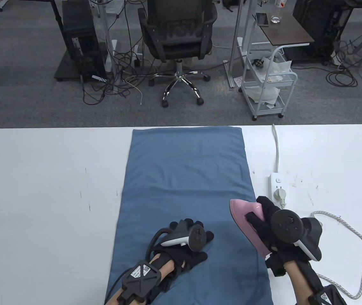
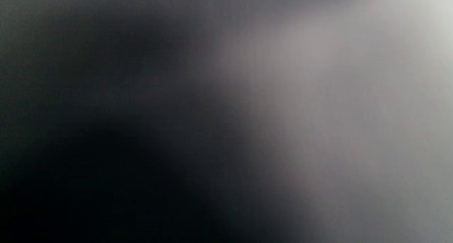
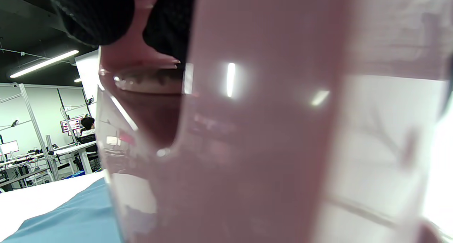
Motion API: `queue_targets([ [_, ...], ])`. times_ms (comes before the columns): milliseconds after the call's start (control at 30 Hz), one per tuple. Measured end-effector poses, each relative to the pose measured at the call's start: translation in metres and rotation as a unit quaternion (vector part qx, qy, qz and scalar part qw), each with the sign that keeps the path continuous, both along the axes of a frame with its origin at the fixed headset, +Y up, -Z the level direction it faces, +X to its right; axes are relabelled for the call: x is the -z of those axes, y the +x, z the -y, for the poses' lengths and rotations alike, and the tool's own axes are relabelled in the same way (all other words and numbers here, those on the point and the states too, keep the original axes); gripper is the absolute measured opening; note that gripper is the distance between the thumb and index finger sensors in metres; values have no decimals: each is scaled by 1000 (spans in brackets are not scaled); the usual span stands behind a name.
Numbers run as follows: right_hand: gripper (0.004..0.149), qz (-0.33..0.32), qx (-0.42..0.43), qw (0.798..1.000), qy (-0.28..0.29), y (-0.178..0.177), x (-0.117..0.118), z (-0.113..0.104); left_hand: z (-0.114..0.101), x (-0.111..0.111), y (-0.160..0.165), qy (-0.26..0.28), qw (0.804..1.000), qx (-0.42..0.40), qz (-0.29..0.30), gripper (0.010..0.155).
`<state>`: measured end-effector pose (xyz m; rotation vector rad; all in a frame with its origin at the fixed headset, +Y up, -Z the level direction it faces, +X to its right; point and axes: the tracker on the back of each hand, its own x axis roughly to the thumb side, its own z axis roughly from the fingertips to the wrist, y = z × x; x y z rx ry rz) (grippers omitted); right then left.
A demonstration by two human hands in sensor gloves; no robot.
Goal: Iron pillowcase with electric iron on table
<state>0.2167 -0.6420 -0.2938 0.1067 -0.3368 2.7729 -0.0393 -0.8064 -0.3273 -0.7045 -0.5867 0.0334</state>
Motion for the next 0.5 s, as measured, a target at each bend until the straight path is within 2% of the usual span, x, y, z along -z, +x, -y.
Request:
queue_targets([
  [200, 65, -8, -5, 1000, -6, -6, 2, 3, 6, -19, -9, -33, 999, -20, -2, 71],
  [500, 65, -49, -36, 998, -20, -29, 7, 16, 7, -62, -17, -39, 999, -20, 7, 71],
])
